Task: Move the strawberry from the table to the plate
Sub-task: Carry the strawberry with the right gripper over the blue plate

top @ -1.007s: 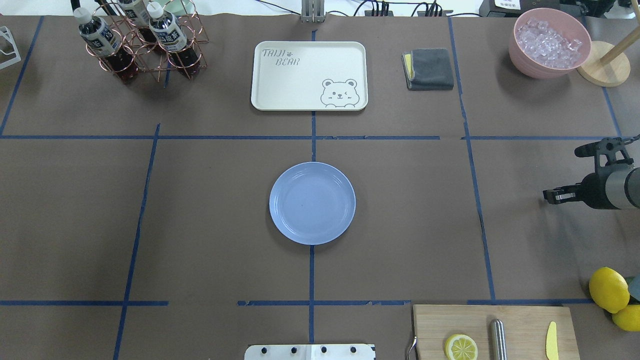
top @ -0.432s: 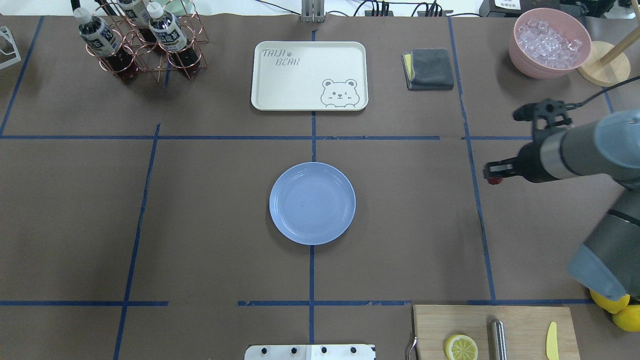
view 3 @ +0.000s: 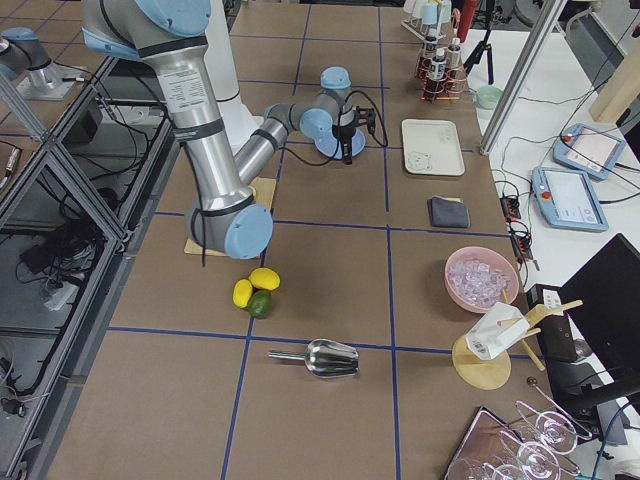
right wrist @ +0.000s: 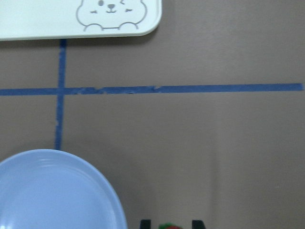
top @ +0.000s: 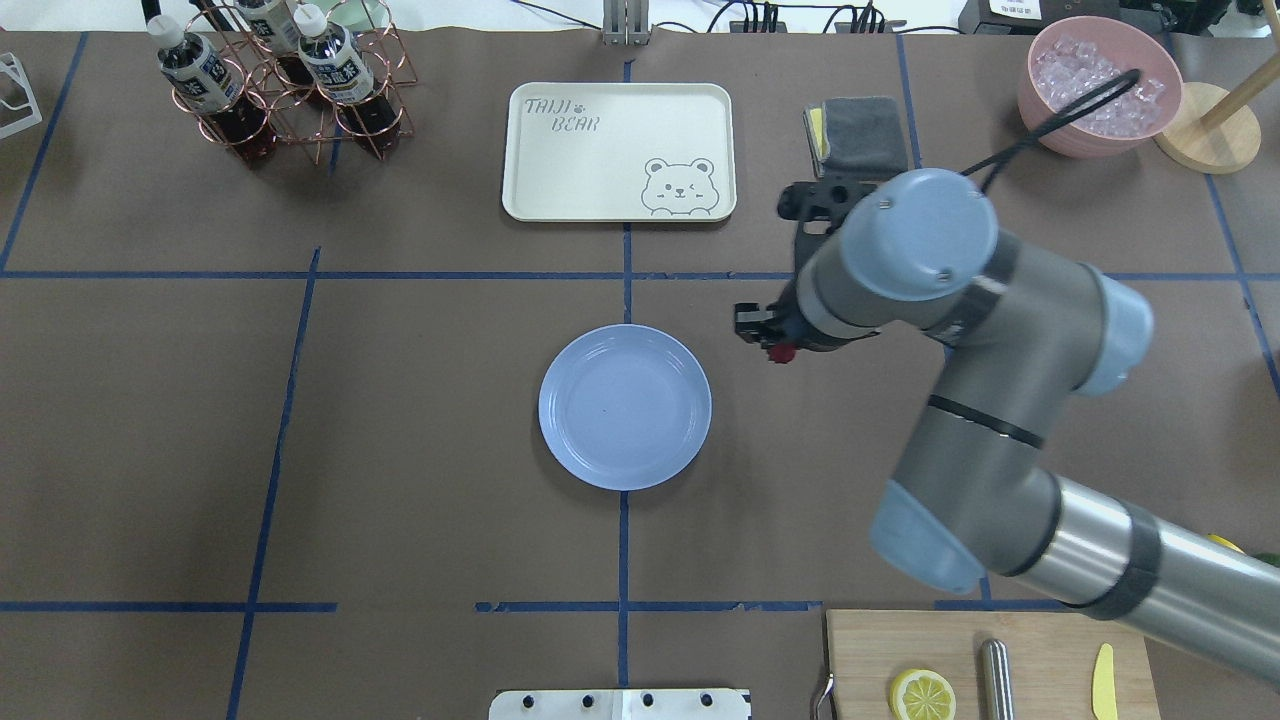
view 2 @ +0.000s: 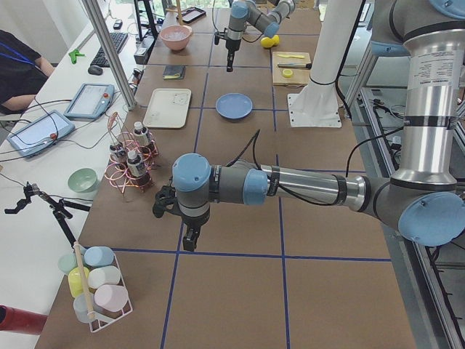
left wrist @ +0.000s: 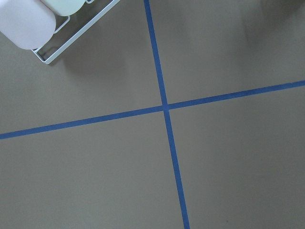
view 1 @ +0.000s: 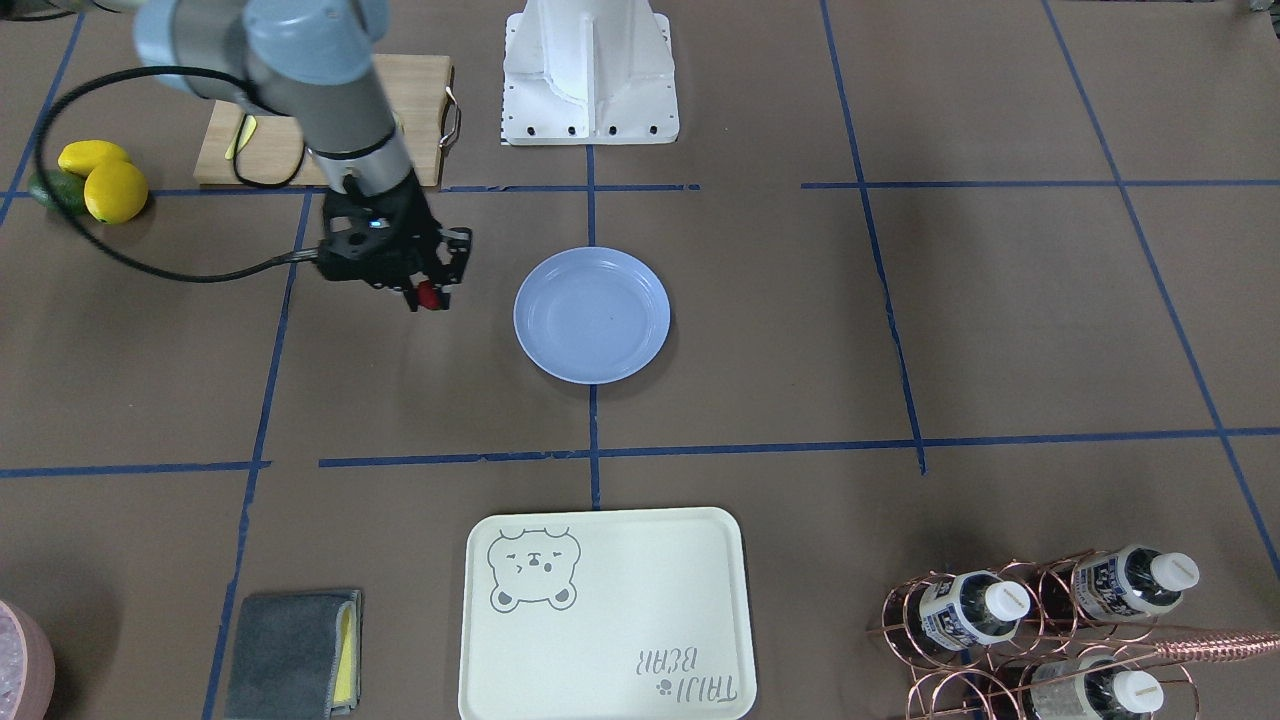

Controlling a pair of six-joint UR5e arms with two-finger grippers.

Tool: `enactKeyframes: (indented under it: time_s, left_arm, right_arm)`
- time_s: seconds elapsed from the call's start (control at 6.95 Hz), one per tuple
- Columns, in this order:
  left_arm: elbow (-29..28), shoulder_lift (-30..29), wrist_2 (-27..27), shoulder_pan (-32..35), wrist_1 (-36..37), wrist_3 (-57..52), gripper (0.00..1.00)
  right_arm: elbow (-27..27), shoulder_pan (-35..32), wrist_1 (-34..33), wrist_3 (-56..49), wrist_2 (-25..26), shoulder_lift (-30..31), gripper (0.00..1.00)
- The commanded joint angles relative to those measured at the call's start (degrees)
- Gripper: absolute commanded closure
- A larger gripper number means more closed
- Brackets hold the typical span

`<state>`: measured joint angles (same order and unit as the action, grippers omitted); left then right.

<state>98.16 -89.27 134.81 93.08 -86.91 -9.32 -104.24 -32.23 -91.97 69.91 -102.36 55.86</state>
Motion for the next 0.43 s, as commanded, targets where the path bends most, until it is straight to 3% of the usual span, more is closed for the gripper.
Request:
enactKeyframes:
  time_s: [0.0,0.14,0.29]
  left_arm:
    - [0.1,-0.03,-0.07,0.0,-0.02,0.0,0.0]
    - [0.18,-0.03,0.01,0.0,0.07,0.0,0.0]
    - [0.1,-0.03,0.1,0.0,-0.02,0.0,0.0]
  right_arm:
    - [14.78,6.27,-1.98,7.84,6.62,-14.41,1.0]
    - [19.29,7.52,-1.55,8.39,7.86,-16.73,1.0]
    - [22.81,8.49,2.98,8.57,9.01,-16.4,1.0]
